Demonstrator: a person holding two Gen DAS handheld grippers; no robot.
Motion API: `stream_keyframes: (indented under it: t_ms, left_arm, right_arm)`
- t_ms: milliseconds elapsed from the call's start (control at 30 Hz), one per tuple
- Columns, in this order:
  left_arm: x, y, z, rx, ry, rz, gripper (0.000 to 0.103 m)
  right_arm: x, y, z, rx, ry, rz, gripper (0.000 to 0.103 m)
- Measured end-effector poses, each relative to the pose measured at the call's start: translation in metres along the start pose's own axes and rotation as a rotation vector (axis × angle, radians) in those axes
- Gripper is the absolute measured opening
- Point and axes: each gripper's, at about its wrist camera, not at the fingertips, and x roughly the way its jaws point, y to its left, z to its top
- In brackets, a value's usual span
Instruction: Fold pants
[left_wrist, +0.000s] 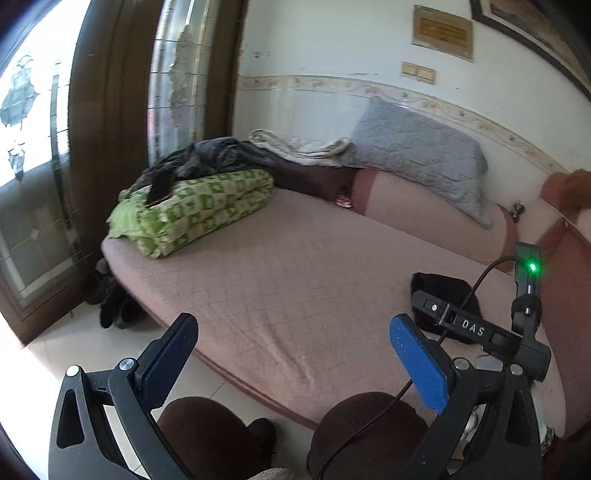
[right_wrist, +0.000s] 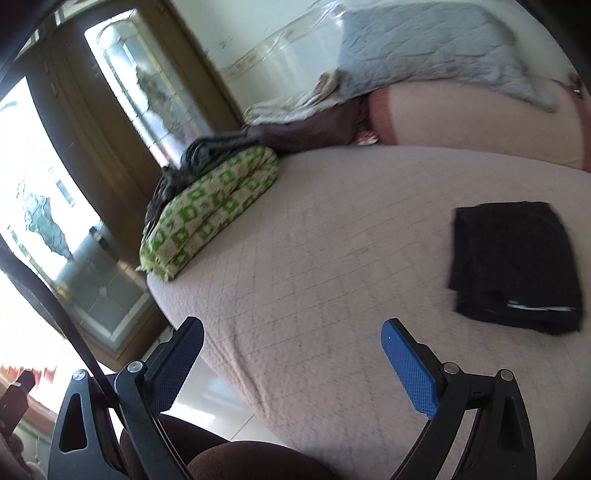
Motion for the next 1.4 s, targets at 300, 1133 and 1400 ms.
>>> stream_keyframes:
  t_ms: [300, 1133, 1400]
  left_arm:
    - [0.077, -0.042, 0.007, 0.073, 0.117, -0.22, 0.103]
    - [0.163, -0.225, -0.035, 0.295, 0.231, -0.195, 0.103]
    - [0.214, -0.26, -0.043, 0.393, 0.272, -0.217, 0.103]
  right_arm:
    - [-0.09, -0.059, 0.0, 0.074, -0.066, -0.268, 0.099]
    - [-0.081, -0.247, -0.007, 0.413, -0.008, -0.339, 0.099]
    - [-0.073, -0.254, -0.012, 0.412, 0.04, -0.345, 0.099]
